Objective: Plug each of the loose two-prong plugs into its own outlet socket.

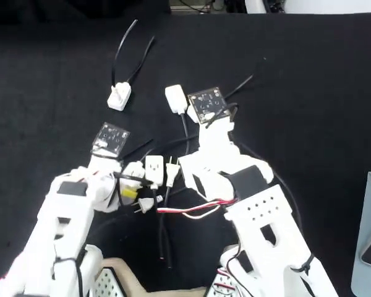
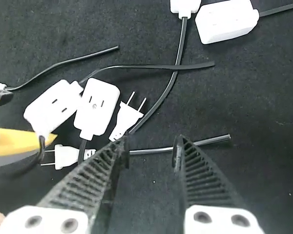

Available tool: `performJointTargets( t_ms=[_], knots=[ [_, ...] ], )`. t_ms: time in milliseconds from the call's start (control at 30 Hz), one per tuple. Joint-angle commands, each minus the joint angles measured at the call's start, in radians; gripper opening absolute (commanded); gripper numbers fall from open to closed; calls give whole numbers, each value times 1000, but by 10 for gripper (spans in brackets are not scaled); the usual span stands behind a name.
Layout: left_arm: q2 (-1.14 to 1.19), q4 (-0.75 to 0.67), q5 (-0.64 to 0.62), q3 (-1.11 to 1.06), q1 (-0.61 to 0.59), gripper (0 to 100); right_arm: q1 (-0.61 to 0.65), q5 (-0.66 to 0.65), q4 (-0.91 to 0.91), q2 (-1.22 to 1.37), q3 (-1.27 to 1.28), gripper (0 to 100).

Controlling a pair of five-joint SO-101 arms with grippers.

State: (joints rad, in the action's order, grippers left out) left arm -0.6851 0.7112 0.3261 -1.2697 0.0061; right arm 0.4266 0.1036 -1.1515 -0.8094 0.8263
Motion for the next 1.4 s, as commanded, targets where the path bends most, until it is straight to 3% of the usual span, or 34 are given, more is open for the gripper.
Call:
performJointTargets(
  t_ms=[0, 333, 733, 1367],
  knots=[
    [58, -54, -2, 85, 7, 290, -14, 9, 15, -21, -4, 149],
    [60, -57, -3, 101, 88, 258, -14, 6, 11, -21, -2, 149],
    [71, -207, 5, 90, 107, 255, -11, 6, 17, -24, 22, 149],
    [60, -203, 6, 79, 131, 191, -9, 6, 14, -24, 22, 149]
  ],
)
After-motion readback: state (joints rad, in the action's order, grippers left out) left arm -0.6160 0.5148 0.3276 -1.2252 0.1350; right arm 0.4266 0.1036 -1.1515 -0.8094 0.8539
